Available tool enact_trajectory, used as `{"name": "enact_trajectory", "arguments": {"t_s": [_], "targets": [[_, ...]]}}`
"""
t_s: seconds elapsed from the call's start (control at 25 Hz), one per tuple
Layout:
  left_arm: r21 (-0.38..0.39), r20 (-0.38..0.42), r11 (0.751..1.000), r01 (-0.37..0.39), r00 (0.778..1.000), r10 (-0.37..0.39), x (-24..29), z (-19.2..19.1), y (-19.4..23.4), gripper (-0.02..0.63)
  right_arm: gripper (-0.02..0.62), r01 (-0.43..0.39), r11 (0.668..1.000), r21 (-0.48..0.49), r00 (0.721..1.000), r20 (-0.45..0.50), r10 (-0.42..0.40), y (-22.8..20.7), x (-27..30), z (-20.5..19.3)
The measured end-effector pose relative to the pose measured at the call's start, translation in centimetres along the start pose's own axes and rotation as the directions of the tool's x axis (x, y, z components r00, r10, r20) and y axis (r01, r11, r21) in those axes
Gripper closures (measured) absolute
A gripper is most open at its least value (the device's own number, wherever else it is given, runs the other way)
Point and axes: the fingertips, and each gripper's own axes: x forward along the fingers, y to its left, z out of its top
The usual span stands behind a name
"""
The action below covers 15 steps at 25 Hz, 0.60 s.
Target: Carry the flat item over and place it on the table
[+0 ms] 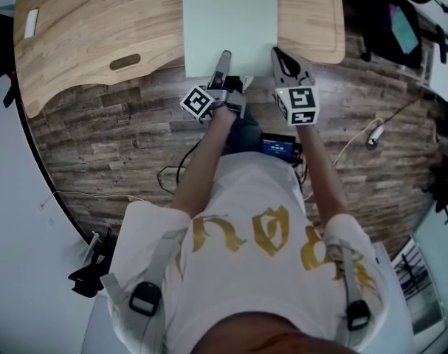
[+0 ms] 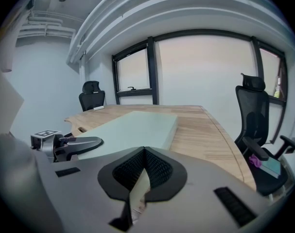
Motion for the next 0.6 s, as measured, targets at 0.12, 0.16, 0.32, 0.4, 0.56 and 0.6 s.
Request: {"name": "enact_trajectory", "arguments": {"t_s": [0.12,0.16,0.32,0.4,0.56,0.6], "targets": [[-0.007,-0.005,1.000,-0.019,1.000,0.019,-0.1,0.0,0.3,0.293,0.597,-0.008,1.000,-0.010,1.000,-0.021,0.007,0.5,0.3,-0.4],[-0.009,-0.006,1.000,-0.026,1.000,0.025,-0.2,0.0,0.4,0.290,0.597,-0.009,1.000,-0.013,1.000,-0.028,0.009,0.6,0.3,-0.5],[-0.008,-0.011,0.999,-0.049,0.999,0.049,-0.3,0.0,0.7,0.290,0.597,-0.007,1.000,-0.018,0.999,-0.046,0.007,0.9,0.6,-1.1],[-0.009,-0.015,0.998,-0.060,0.998,0.060,-0.3,0.0,0.8,0.282,0.597,-0.008,1.000,-0.020,0.999,-0.050,0.007,0.9,0.6,-1.1],[-0.015,-0.023,0.997,-0.075,0.997,0.074,-0.4,-0.1,0.8,0.281,0.597,-0.006,1.000,-0.028,0.999,-0.051,0.005,0.8,0.6,-1.2],[-0.015,-0.025,0.997,-0.079,0.997,0.079,-0.4,-0.2,0.9,0.281,0.597,-0.005,1.000,-0.028,0.999,-0.053,0.004,0.8,0.6,-1.2]]}}
